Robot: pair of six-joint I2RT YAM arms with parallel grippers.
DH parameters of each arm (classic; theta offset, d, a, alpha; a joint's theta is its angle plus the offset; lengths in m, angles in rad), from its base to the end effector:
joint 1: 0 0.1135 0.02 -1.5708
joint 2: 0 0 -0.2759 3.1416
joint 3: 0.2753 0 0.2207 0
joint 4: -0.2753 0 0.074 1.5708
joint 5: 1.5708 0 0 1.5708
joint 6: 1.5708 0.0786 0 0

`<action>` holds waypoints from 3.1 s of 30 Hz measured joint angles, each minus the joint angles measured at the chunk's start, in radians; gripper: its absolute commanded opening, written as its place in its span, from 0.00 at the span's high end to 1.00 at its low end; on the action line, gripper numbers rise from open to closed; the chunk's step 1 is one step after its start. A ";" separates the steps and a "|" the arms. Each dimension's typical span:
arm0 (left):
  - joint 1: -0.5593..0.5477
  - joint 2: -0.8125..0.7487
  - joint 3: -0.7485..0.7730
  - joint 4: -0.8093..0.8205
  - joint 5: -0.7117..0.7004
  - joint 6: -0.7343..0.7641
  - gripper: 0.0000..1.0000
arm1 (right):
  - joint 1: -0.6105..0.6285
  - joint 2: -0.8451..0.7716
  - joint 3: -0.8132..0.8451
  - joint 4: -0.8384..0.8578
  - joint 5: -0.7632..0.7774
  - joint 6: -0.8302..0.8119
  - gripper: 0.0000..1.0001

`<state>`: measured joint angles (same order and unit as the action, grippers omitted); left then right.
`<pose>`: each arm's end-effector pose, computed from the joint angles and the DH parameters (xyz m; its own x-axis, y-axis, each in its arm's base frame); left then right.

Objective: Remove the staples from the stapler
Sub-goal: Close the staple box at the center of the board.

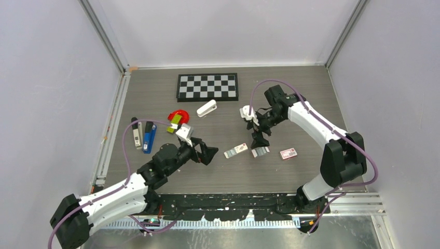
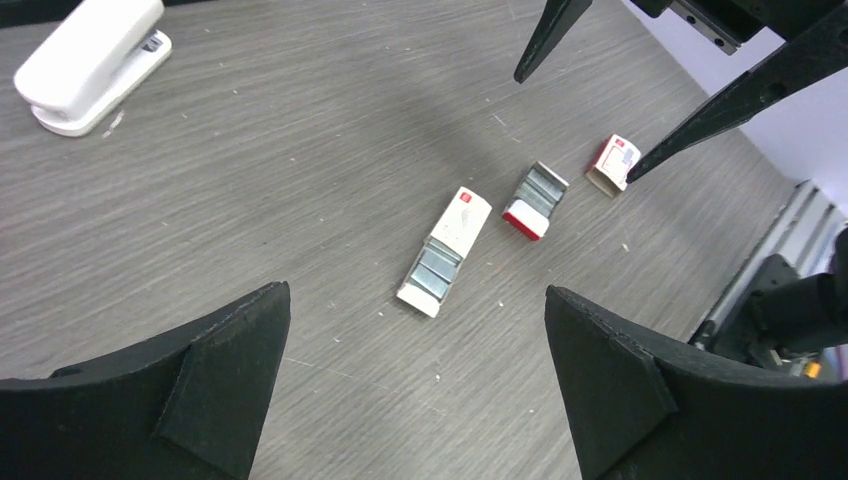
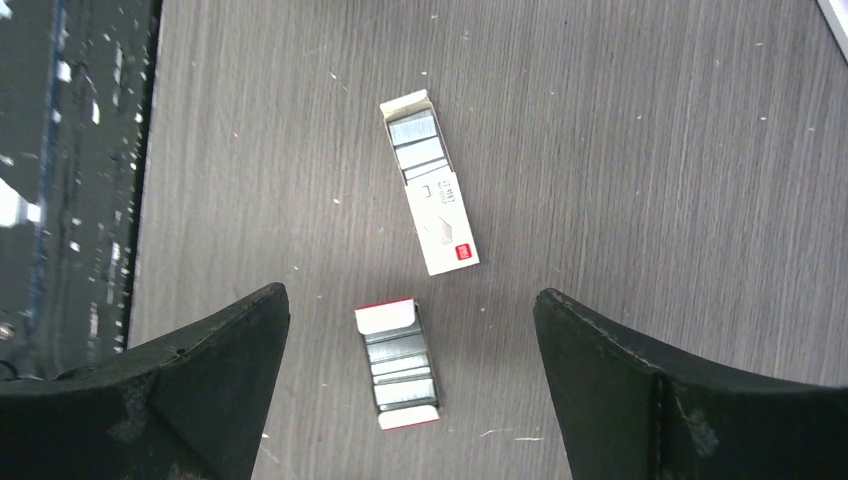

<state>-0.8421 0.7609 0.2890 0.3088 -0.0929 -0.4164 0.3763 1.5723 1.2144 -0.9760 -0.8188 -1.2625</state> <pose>0.1299 -0.1346 0.2359 -0.3747 -0.1850 -0.9085 0.5799 0.7178 -0.3853 0.2303 0.1527 0.2471 0.1167 -0.6537 -0.7477 -0.9860 -0.1667 -0.0082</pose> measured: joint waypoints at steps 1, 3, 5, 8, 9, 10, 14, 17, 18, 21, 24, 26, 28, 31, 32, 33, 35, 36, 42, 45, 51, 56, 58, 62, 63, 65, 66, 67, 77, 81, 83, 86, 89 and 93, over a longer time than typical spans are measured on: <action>0.000 -0.003 0.000 -0.002 0.004 -0.016 0.00 | 0.000 -0.011 0.003 -0.003 -0.002 0.023 0.04; 0.000 -0.005 -0.002 -0.002 0.012 -0.039 0.00 | 0.000 -0.037 0.006 -0.006 -0.003 0.079 0.03; 0.000 -0.008 -0.008 0.000 0.022 -0.066 0.00 | 0.000 -0.067 0.006 -0.004 -0.003 0.138 0.03; 0.001 -0.009 -0.029 0.016 0.035 -0.112 0.00 | 0.000 -0.116 0.004 0.016 0.002 0.229 0.02; 0.001 -0.009 -0.038 0.023 0.039 -0.129 0.00 | -0.002 -0.129 0.003 0.026 0.006 0.254 0.02; 0.001 -0.008 -0.047 0.031 0.042 -0.150 0.00 | -0.005 -0.140 0.002 0.037 0.011 0.283 0.02; 0.001 -0.008 -0.069 0.051 0.053 -0.214 0.01 | -0.020 -0.148 -0.004 0.082 0.020 0.375 0.02; 0.001 -0.008 -0.077 0.071 0.053 -0.257 0.01 | -0.037 -0.147 -0.021 0.116 0.025 0.432 0.02; 0.001 -0.008 -0.082 0.082 0.053 -0.270 0.02 | -0.041 -0.147 -0.026 0.127 0.027 0.450 0.02; 0.001 -0.007 -0.095 0.104 0.051 -0.311 0.02 | -0.048 -0.148 -0.043 0.163 0.030 0.492 0.02; 0.001 0.000 -0.103 0.112 0.048 -0.343 0.03 | -0.051 -0.148 -0.058 0.188 0.034 0.523 0.03; 0.001 0.010 -0.105 0.117 0.048 -0.364 0.04 | -0.051 -0.147 -0.065 0.203 0.037 0.541 0.03; 0.001 0.021 -0.105 0.124 0.045 -0.380 0.04 | -0.051 -0.147 -0.068 0.212 0.037 0.551 0.03; 0.001 0.040 -0.105 0.131 0.041 -0.401 0.05 | -0.051 -0.146 -0.069 0.221 0.041 0.562 0.03; 0.001 0.046 -0.105 0.134 0.040 -0.410 0.06 | -0.051 -0.145 -0.069 0.223 0.042 0.563 0.03; 0.001 0.052 -0.105 0.138 0.040 -0.416 0.06 | -0.051 -0.145 -0.069 0.225 0.044 0.566 0.03; 0.001 0.066 -0.105 0.149 0.040 -0.427 0.07 | -0.051 -0.144 -0.070 0.230 0.049 0.573 0.03; 0.001 0.074 -0.105 0.154 0.040 -0.439 0.07 | -0.051 -0.143 -0.070 0.233 0.051 0.577 0.04; 0.001 0.124 -0.105 0.181 0.040 -0.492 0.14 | -0.051 -0.123 -0.076 0.268 0.074 0.626 0.06; 0.001 0.156 -0.105 0.197 0.034 -0.520 0.19 | -0.051 -0.105 -0.079 0.293 0.090 0.666 0.08; 0.001 0.231 -0.105 0.238 0.032 -0.554 0.22 | -0.051 -0.066 -0.082 0.347 0.132 0.754 0.12; 0.005 0.294 -0.106 0.282 0.033 -0.575 0.22 | -0.051 -0.051 -0.085 0.379 0.153 0.805 0.13; 0.006 0.315 -0.106 0.293 0.033 -0.577 0.22 | -0.051 -0.045 -0.085 0.386 0.157 0.822 0.13; 0.006 0.345 -0.106 0.300 0.033 -0.577 0.22 | -0.051 -0.033 -0.085 0.399 0.166 0.842 0.15; 0.006 0.352 -0.106 0.300 0.032 -0.577 0.22 | -0.051 -0.029 -0.085 0.401 0.168 0.848 0.15; 0.006 0.368 -0.106 0.299 0.032 -0.577 0.22 | -0.051 -0.019 -0.085 0.405 0.171 0.856 0.17; 0.006 0.375 -0.106 0.299 0.032 -0.577 0.22 | -0.051 -0.014 -0.085 0.407 0.173 0.860 0.18; 0.006 0.381 -0.106 0.299 0.032 -0.577 0.22 | -0.051 -0.010 -0.085 0.408 0.175 0.863 0.19; 0.006 0.425 -0.106 0.305 0.033 -0.577 0.22 | -0.051 0.009 -0.085 0.420 0.201 0.885 0.23; 0.006 0.445 -0.106 0.317 0.033 -0.578 0.23 | -0.051 0.017 -0.085 0.423 0.209 0.903 0.29; 0.006 0.455 -0.106 0.326 0.033 -0.579 0.24 | -0.051 0.025 -0.085 0.427 0.216 0.914 0.32; 0.006 0.472 -0.106 0.335 0.033 -0.586 0.25 | -0.049 0.039 -0.085 0.433 0.227 0.930 0.36; 0.006 0.500 -0.102 0.345 0.034 -0.599 0.26 | -0.046 0.058 -0.085 0.437 0.243 0.945 0.39; 0.006 0.544 -0.093 0.362 0.034 -0.608 0.31 | -0.043 0.073 -0.085 0.438 0.262 0.959 0.43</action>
<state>-0.8364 1.3048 0.1963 0.6704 -0.0589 -1.0241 0.3332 1.6455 1.1290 -0.5377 -0.5571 -0.3038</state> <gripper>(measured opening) 0.733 0.598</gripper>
